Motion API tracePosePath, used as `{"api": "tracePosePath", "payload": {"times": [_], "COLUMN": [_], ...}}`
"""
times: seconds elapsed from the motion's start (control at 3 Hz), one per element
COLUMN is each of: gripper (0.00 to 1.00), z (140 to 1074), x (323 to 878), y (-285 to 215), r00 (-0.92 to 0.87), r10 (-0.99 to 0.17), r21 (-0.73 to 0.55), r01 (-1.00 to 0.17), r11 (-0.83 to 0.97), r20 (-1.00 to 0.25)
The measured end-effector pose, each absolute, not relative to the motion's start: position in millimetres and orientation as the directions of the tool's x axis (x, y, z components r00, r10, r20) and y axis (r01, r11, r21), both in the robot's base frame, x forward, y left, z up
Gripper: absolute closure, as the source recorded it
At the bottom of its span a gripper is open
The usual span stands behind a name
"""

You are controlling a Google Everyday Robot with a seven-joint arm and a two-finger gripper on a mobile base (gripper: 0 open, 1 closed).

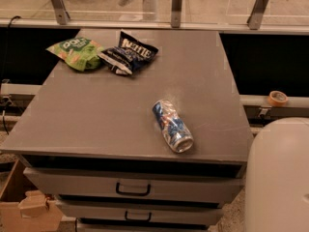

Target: Move blue chip bag near green rice chip bag

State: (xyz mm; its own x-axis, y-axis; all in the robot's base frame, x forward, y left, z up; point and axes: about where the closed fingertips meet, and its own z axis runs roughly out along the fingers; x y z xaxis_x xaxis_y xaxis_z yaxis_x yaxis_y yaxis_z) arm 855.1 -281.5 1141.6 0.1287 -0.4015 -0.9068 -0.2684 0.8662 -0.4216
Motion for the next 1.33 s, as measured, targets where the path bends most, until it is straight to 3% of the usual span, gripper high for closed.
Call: {"api": "tracePosePath", "payload": {"times": [1.0,1.33], "gripper": [0.0,0.0], "z": [1157,1224], "x": [851,818], "y": [-310,-345], "r00": [0.161,0.276], "r10": [-0.36,-0.403], "r21": [-0.388,-0.439], "r01": [-0.211,-0.082], "r11": [0.897,0.895], "r20": [-0.919,-0.873]}}
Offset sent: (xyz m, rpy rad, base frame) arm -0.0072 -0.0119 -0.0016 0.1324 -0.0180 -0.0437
